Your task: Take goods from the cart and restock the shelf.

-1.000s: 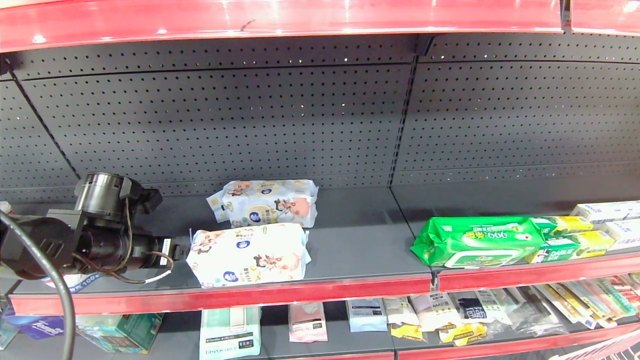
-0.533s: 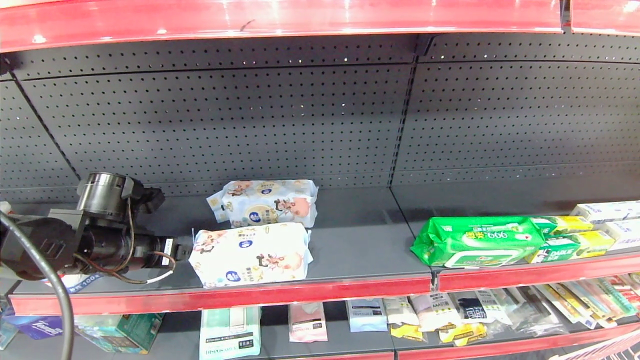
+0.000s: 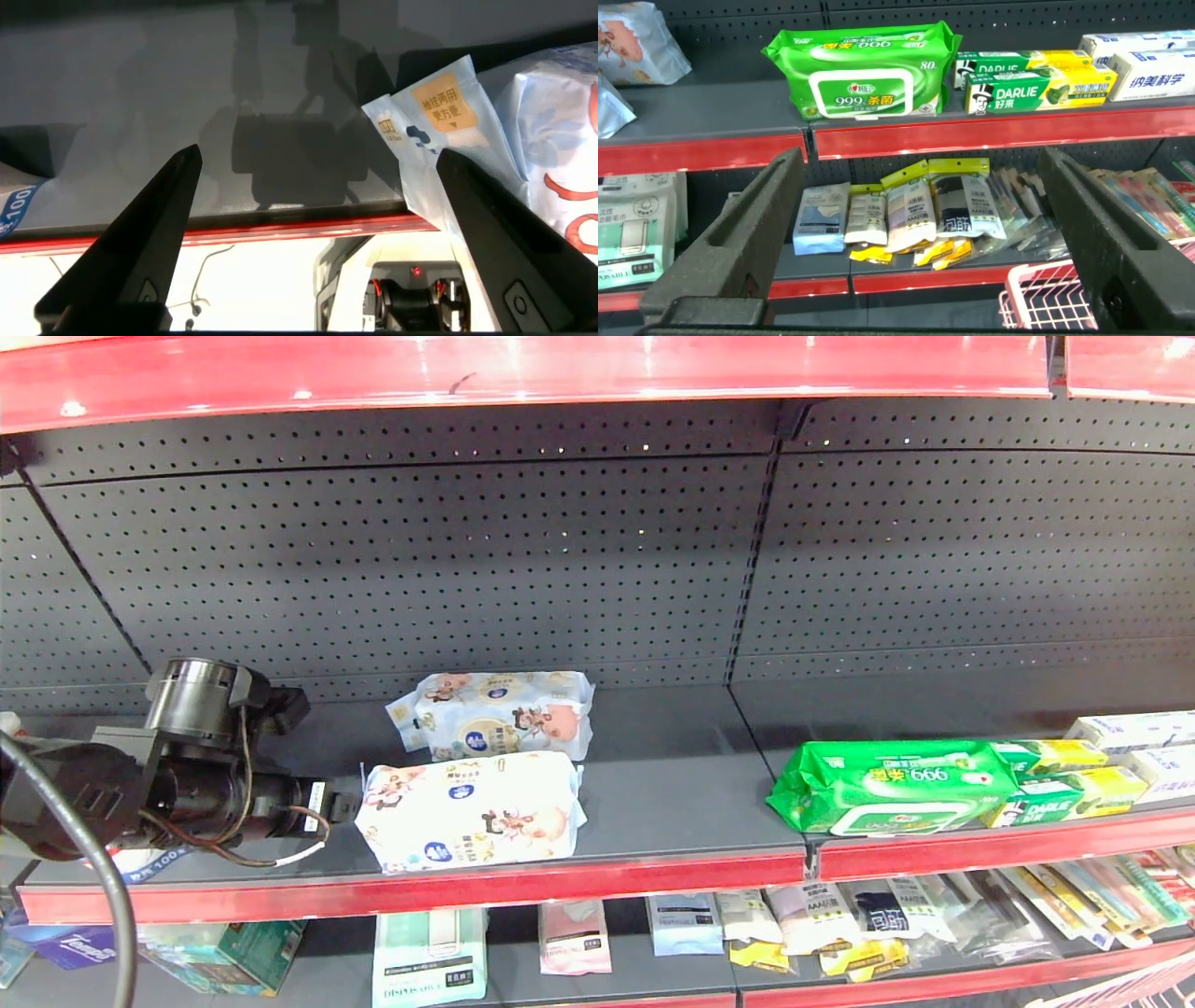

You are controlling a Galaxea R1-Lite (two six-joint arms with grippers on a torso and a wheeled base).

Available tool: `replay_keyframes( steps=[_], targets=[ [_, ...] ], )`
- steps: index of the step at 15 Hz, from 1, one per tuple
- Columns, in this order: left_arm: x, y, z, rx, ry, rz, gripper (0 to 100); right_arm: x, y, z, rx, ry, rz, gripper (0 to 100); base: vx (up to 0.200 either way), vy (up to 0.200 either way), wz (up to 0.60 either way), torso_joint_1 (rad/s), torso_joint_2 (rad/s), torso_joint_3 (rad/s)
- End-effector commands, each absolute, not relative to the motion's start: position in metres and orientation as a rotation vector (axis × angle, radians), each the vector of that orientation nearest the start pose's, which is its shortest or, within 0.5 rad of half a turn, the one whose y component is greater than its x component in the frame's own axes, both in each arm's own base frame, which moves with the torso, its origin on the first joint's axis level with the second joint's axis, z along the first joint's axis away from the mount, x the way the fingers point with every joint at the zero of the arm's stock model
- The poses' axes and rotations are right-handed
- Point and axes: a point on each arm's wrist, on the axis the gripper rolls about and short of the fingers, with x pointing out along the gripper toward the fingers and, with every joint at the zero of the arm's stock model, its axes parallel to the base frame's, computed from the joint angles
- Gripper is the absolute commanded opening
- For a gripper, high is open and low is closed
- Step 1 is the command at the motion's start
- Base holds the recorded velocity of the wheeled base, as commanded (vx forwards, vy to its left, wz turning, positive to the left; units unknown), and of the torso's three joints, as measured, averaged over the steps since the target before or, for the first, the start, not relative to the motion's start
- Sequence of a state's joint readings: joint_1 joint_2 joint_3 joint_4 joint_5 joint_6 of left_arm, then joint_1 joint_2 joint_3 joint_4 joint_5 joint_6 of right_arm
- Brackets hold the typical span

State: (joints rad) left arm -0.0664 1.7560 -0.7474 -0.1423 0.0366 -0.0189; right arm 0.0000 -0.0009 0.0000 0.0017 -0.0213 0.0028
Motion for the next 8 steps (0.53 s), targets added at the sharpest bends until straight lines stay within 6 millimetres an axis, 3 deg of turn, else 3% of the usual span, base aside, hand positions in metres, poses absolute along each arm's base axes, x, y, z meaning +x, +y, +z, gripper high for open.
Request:
replay_keyframes(
  steps=[1,8],
  targets=[
    [0.2779,-0.0197,0.109,0.031,0.866,-0.027,100,-0.0229,-0.0005,0.0757,0.003,0.0,-0.021,100,0.0,0.0,0.0,0.0,0.0,0.0],
    [0.2773,-0.0212,0.1091,0.035,0.865,-0.024,100,-0.0228,-0.0005,0.0753,0.003,0.002,-0.021,100,0.0,0.0,0.0,0.0,0.0,0.0]
  ],
)
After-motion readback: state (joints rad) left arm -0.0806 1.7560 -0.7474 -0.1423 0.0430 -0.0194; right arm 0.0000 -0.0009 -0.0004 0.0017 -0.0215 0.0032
